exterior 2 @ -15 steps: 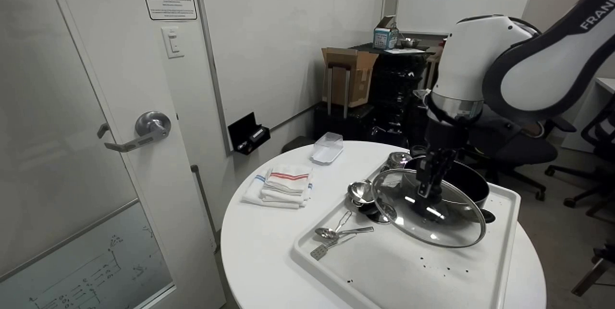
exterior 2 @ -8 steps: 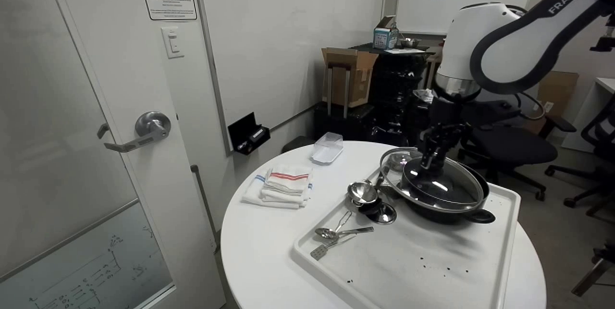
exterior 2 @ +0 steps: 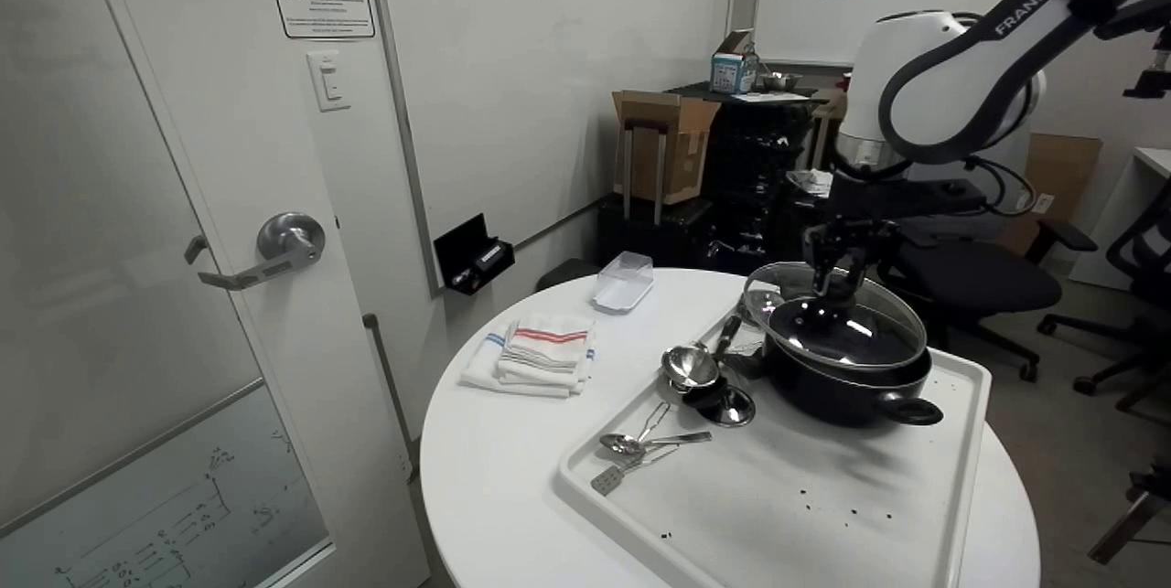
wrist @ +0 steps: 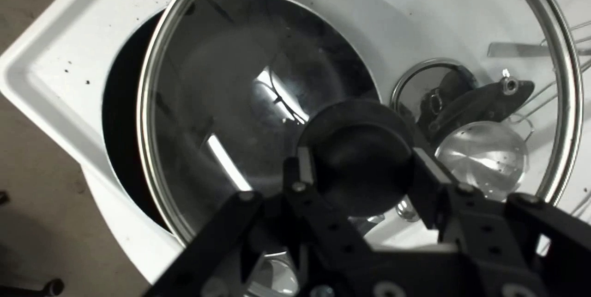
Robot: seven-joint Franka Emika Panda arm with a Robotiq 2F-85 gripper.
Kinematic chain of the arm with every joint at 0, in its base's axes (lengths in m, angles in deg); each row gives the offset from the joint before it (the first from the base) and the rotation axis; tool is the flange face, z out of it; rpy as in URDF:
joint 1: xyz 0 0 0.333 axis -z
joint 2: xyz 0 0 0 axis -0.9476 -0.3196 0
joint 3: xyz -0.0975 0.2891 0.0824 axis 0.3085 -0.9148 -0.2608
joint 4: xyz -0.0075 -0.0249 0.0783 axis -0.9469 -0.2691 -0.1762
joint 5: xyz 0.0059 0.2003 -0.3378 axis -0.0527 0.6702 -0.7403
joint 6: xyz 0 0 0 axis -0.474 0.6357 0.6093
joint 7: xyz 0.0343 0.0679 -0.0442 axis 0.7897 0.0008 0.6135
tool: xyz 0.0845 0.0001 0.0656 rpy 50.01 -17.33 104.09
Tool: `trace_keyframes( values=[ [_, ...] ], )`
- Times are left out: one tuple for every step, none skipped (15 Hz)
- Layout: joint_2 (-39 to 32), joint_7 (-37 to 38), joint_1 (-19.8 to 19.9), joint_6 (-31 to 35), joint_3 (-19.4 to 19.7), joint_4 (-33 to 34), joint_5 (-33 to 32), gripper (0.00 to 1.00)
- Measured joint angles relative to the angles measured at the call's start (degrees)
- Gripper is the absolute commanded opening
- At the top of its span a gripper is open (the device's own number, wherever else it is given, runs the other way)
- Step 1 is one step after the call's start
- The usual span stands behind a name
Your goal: Put the lid on the pot
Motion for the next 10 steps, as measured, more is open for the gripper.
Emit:
trace_keyframes(
  values=[
    [-0.71, 0.86, 0.13, 0.0, 0.52, 0.5, 0.03, 0.25],
    [-1.42, 1.7, 0.3, 0.0, 0.99, 1.01, 0.08, 0.25],
    [-2.24, 2.55, 0.46, 0.01, 1.46, 1.61, 0.16, 0.25],
    [-3.03, 3.33, 0.59, 0.02, 1.88, 2.18, 0.24, 0.25],
    [-3.84, 4.1, 0.73, 0.02, 2.26, 2.74, 0.32, 0.25],
    [-4.64, 4.76, 0.83, 0.02, 2.61, 3.36, 0.48, 0.25],
    [-5.51, 5.44, 0.94, 0.02, 2.93, 3.96, 0.67, 0.25],
    [-6.32, 6.06, 1.05, 0.01, 3.19, 4.58, 0.84, 0.25],
    [-7.14, 6.75, 1.18, 0.01, 3.39, 5.18, 1.02, 0.25],
    [-7.9, 7.26, 1.29, 0.01, 3.57, 5.75, 1.25, 0.25]
  ],
)
